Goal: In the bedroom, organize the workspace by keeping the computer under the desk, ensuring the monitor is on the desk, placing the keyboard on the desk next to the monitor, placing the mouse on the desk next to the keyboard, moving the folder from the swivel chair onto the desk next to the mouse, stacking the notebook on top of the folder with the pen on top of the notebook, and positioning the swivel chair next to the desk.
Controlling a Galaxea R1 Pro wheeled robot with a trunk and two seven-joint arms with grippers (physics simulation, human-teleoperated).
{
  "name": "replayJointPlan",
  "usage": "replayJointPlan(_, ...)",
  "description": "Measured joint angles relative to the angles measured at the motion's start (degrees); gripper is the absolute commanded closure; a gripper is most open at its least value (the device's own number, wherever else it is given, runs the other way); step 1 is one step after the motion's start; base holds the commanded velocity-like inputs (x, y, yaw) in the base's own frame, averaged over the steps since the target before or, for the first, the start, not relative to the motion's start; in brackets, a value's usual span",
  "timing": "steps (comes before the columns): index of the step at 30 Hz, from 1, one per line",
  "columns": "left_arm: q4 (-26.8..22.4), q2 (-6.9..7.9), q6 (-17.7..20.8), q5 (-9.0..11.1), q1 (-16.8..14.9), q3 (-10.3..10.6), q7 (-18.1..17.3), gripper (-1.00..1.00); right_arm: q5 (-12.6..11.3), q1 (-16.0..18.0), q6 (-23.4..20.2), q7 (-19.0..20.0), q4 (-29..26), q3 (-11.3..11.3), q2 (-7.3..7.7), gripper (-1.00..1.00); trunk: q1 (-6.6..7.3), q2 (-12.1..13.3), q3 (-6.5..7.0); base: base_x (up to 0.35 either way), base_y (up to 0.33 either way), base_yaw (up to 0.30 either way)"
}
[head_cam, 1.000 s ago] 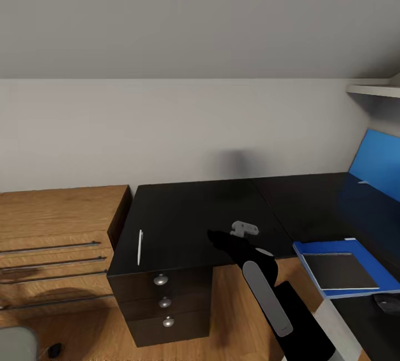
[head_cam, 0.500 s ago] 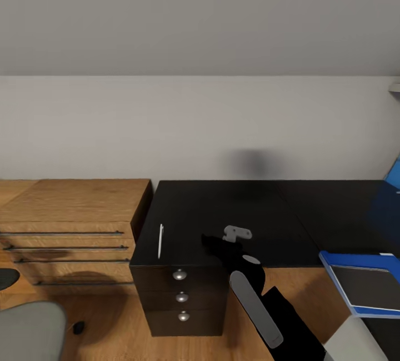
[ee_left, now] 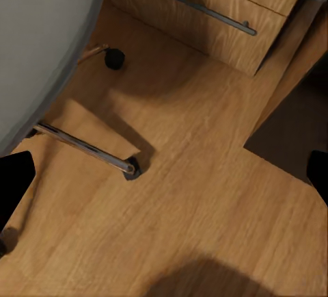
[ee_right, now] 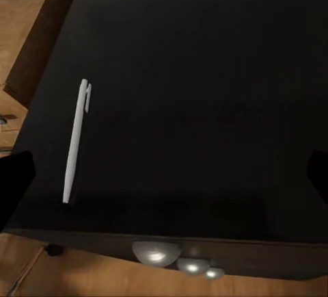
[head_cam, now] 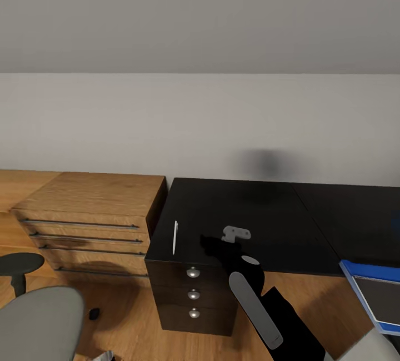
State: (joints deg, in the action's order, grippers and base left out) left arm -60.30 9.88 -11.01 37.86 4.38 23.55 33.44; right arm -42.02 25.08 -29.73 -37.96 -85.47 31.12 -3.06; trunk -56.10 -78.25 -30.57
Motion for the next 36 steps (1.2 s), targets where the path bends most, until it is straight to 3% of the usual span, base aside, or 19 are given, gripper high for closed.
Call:
replayJointPlan(3,-2.97,0.08,0.87,0.01,0.0,0.03,0.03,-1.0,-0.01,0.0,-0.01,0.07,-0.08,0.33,0.08,-1.0,0.0,0.0,-0.02,0.0,0.0,0.024)
replayJointPlan(9,-11.48,0.23,11.09,0.3,0.0,-1.36,0.14,-1.0,0.05,0.0,-0.02,0.24,-0.01,0.81,0.3,-1.0,0.0,0.0,-0.03,0.0,0.0,0.006)
replayJointPlan(10,-16.57,-0.03,18.06,0.27,-0.02,-6.7,0.18,-1.0,0.07,0.0,0.0,0.09,-0.2,0.76,0.39,-1.0,0.0,0.0,-0.02,0.0,0.0,0.0)
replayJointPlan(11,-19.1,-0.22,20.64,0.34,-0.01,-8.67,0.18,-1.0,0.07,0.0,0.03,0.01,-0.25,0.7,0.39,-1.0,0.0,0.0,-0.03,0.0,0.0,0.0)
replayJointPlan(18,-26.69,-0.65,27.79,0.44,0.0,-11.79,0.16,-1.0,0.08,0.0,0.06,-0.07,-0.95,0.47,0.38,-1.0,0.0,0.0,0.24,0.0,0.0,0.039)
replayJointPlan(21,-29.68,-0.78,29.32,0.86,0.0,-12.9,0.2,-1.0,0.12,0.0,0.07,-0.18,-1.24,0.5,0.28,-1.0,0.0,0.0,0.35,0.0,0.0,0.234)
replayJointPlan(36,-28.56,-0.82,29.53,0.76,0.01,-13.04,0.33,-1.0,0.22,0.0,0.07,-0.22,-0.5,0.89,-0.01,-1.0,0.0,0.0,-0.22,0.0,0.0,0.235)
